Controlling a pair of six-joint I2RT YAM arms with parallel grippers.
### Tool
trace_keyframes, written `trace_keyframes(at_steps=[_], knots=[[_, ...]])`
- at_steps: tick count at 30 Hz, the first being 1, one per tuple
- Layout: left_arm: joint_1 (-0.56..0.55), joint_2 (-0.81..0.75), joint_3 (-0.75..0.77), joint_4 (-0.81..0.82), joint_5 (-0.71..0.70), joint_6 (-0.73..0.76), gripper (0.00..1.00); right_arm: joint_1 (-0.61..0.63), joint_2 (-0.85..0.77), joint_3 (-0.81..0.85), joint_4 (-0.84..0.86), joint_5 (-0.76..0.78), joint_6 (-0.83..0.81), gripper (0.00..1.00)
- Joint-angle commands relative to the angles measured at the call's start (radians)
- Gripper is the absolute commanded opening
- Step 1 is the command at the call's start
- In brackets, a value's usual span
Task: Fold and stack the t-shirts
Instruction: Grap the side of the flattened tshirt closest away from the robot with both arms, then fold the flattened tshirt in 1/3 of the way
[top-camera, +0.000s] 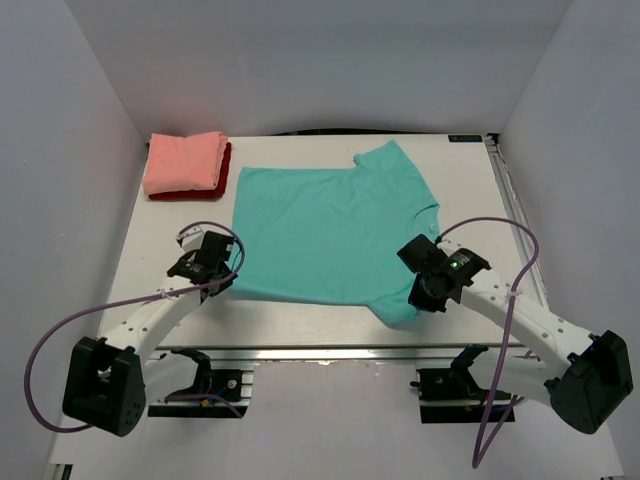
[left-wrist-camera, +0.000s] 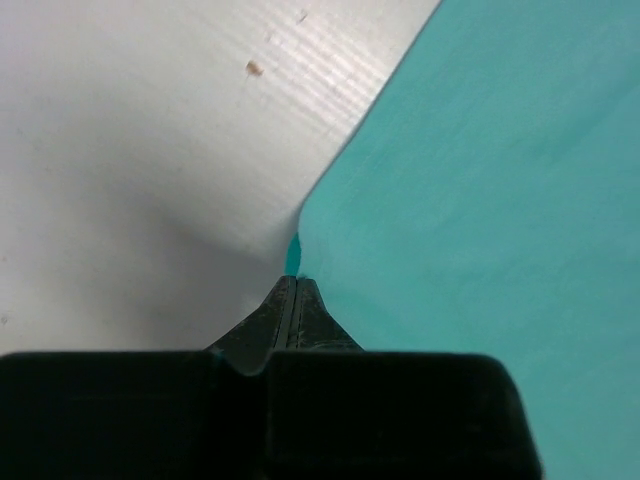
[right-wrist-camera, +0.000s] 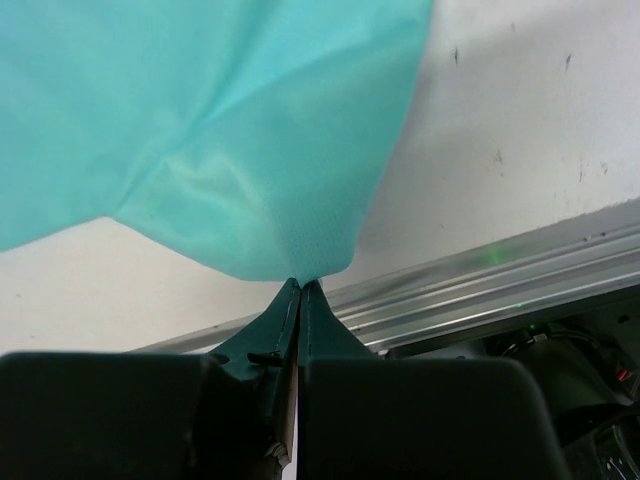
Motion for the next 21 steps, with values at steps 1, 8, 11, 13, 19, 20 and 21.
trace_keyframes(at_steps=[1, 8, 11, 13, 19, 20, 21], knots=[[-0.004, 0.038, 0.079, -0.005, -0.055, 0.022, 0.0, 0.002, 0.035, 0.088, -0.037, 0.072, -0.044, 0.0], [-0.004, 0.15, 0.176, 0.01, -0.089, 0.045, 0.0, -0.047, 0.139, 0.179, 0.024, 0.125, -0.133, 0.0], [-0.004, 0.173, 0.199, 0.024, -0.093, 0.045, 0.0, -0.081, 0.174, 0.205, 0.055, 0.123, -0.172, 0.0], [-0.004, 0.193, 0.213, 0.03, -0.098, 0.047, 0.0, -0.11, 0.196, 0.216, 0.076, 0.119, -0.19, 0.0], [-0.001, 0.224, 0.254, 0.03, -0.132, 0.051, 0.0, -0.178, 0.233, 0.246, 0.134, 0.105, -0.271, 0.0], [-0.001, 0.229, 0.262, 0.03, -0.142, 0.053, 0.0, -0.184, 0.239, 0.252, 0.15, 0.105, -0.283, 0.0], [0.0, 0.232, 0.268, 0.03, -0.147, 0.054, 0.0, -0.19, 0.248, 0.271, 0.154, 0.097, -0.305, 0.0]])
